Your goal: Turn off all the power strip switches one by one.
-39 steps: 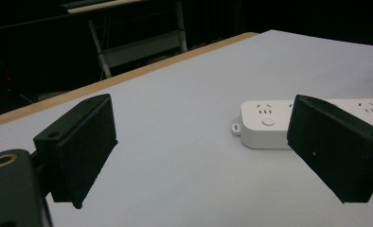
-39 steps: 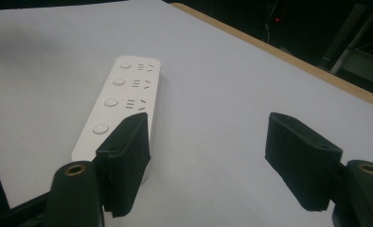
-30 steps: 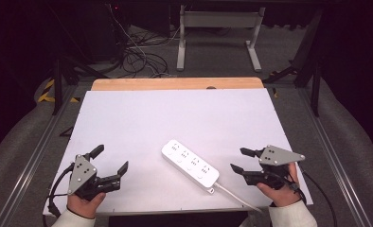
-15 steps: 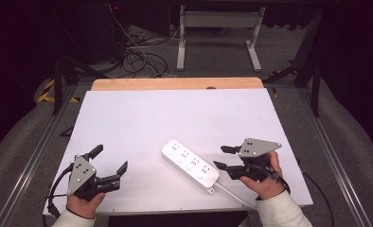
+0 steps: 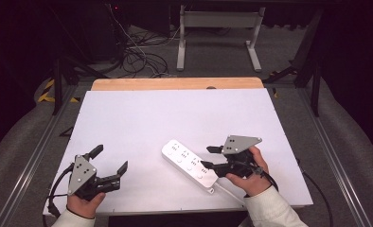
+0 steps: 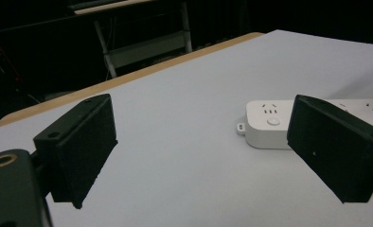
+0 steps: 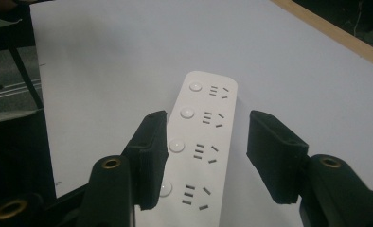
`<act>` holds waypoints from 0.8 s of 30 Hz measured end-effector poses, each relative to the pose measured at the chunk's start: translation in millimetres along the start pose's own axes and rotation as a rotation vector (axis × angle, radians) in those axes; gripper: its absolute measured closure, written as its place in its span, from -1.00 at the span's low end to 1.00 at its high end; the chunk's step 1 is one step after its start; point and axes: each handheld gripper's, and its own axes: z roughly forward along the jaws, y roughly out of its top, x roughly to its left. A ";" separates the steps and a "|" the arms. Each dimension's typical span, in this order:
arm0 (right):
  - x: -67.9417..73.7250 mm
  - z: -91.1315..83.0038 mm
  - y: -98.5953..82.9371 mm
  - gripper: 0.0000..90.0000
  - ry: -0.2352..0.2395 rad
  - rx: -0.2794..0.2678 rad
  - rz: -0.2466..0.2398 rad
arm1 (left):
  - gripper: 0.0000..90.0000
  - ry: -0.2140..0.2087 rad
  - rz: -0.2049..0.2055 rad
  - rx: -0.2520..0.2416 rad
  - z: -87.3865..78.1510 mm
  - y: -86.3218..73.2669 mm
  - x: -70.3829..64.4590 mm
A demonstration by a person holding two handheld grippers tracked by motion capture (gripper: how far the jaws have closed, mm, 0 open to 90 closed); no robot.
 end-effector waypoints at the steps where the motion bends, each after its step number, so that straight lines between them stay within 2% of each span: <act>1: 0.0 0.0 0.0 0.14 0.000 0.000 0.000 | -0.78 0.001 0.000 -0.001 0.0 0.0 0.0; 4: 0.7 4.6 1.3 0.37 0.036 0.016 0.015 | -0.78 0.003 -0.004 0.000 -0.1 -0.3 0.0; 7: 1.5 6.0 1.8 0.61 0.052 0.034 0.024 | -0.78 0.006 -0.004 0.000 -0.5 -0.3 0.2; 8: 1.1 5.0 1.7 0.75 0.063 0.035 0.029 | -0.78 0.006 -0.005 -0.001 -0.5 -0.3 0.2; 9: 1.1 5.0 1.7 0.75 0.063 0.035 0.029 | -0.78 0.007 -0.006 -0.001 -0.2 -0.4 0.1; 10: 1.1 3.7 1.5 0.96 0.054 0.043 0.024 | -0.78 0.005 -0.007 -0.001 0.1 -0.6 -0.1; 12: 1.0 3.2 1.5 1.00 0.047 0.047 0.021 | -0.78 0.006 -0.006 0.002 0.2 -0.6 -0.3; 14: 0.9 3.3 1.7 1.00 0.052 0.057 0.038 | -0.78 0.008 -0.004 0.002 0.2 -0.6 -0.4; 20: 5.0 5.4 3.8 1.00 0.055 0.086 0.018 | -0.78 0.013 -0.005 -0.004 -0.1 -0.8 0.2; 22: 7.9 9.1 4.9 1.00 0.067 0.122 0.004 | -0.78 0.014 -0.006 -0.005 0.0 -0.9 0.2; 24: 11.2 14.8 6.0 1.00 0.059 0.194 -0.007 | -0.78 0.014 -0.001 -0.002 0.1 -0.9 0.4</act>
